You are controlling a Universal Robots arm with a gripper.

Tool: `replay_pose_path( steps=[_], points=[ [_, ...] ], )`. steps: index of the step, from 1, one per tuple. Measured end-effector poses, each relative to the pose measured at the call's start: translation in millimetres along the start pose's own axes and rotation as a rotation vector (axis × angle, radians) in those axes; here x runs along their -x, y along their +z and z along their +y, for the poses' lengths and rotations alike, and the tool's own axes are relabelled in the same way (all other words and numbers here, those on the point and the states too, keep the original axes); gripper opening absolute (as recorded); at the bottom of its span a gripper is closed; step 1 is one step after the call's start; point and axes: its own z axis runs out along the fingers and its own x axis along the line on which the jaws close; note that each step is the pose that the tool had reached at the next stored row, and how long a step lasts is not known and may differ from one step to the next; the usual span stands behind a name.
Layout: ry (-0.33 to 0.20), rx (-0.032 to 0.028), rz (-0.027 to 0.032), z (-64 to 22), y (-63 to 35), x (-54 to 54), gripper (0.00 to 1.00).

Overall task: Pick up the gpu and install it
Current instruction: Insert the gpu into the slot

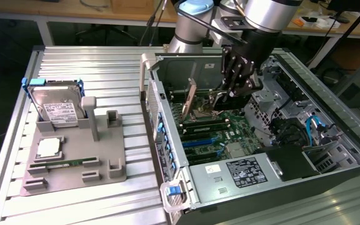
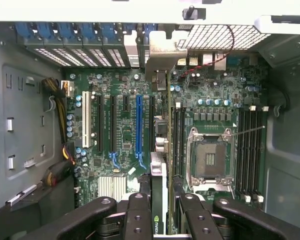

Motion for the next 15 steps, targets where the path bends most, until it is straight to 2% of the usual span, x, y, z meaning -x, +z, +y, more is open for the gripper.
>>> replay_pose_path(
  steps=[15],
  points=[
    [0.000, 0.0000, 0.0004, -0.2, 7.7, 0.0, 0.27]
  ],
)
